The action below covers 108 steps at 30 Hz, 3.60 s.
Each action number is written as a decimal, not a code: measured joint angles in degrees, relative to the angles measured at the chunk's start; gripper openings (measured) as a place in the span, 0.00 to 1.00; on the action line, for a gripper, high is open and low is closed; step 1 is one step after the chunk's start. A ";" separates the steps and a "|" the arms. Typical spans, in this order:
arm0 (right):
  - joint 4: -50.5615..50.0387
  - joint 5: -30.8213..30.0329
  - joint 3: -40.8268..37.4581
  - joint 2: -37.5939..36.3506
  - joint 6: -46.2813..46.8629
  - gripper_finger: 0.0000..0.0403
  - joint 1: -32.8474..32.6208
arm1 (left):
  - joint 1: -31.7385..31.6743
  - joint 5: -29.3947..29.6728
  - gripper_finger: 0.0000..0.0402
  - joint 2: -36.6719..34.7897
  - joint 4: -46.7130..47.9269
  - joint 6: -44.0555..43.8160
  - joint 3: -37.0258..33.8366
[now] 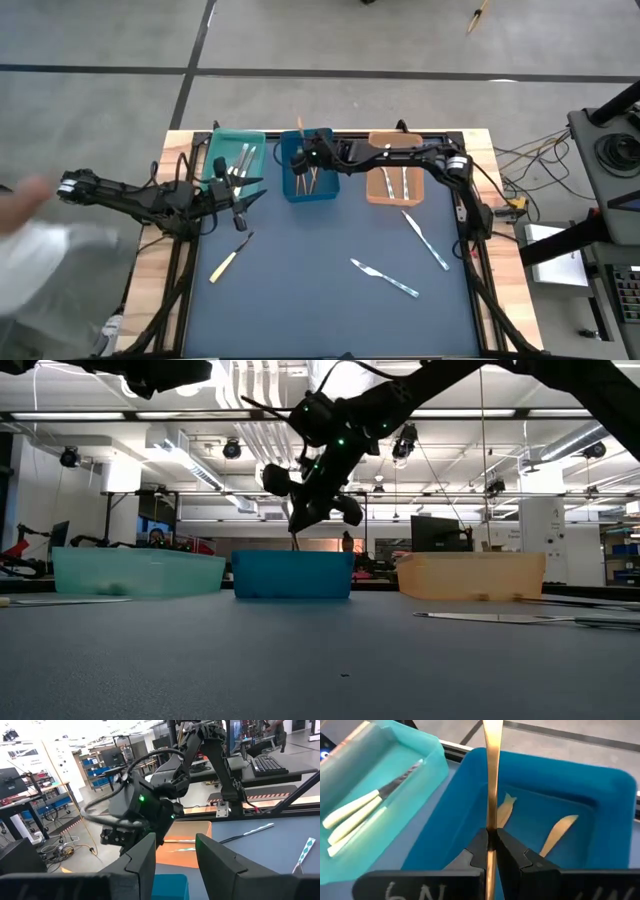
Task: Sort silverware by color (type)
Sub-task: Put the gold table knife into the blue bin, then put the white patterned table knife into the orange bin
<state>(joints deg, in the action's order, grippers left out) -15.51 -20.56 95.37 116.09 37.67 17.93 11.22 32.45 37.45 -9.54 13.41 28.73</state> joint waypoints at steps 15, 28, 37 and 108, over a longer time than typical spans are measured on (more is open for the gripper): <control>-1.09 0.03 0.00 3.84 0.32 0.03 0.00 | 0.00 0.00 0.30 0.11 0.15 0.17 -0.02; -0.96 0.05 0.00 4.38 0.92 0.03 0.00 | 0.00 0.02 0.30 0.11 0.31 0.22 -0.02; -1.04 0.05 0.00 4.38 1.97 0.03 0.00 | 0.00 0.02 0.30 0.11 0.28 0.22 -0.02; -30.82 9.06 0.00 -17.61 -8.35 0.18 -10.41 | -0.01 0.02 0.30 0.56 0.66 0.24 -0.04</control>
<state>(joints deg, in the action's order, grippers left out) -46.33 -11.50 95.37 98.48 29.32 7.52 11.21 32.47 38.02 -8.88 13.65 28.69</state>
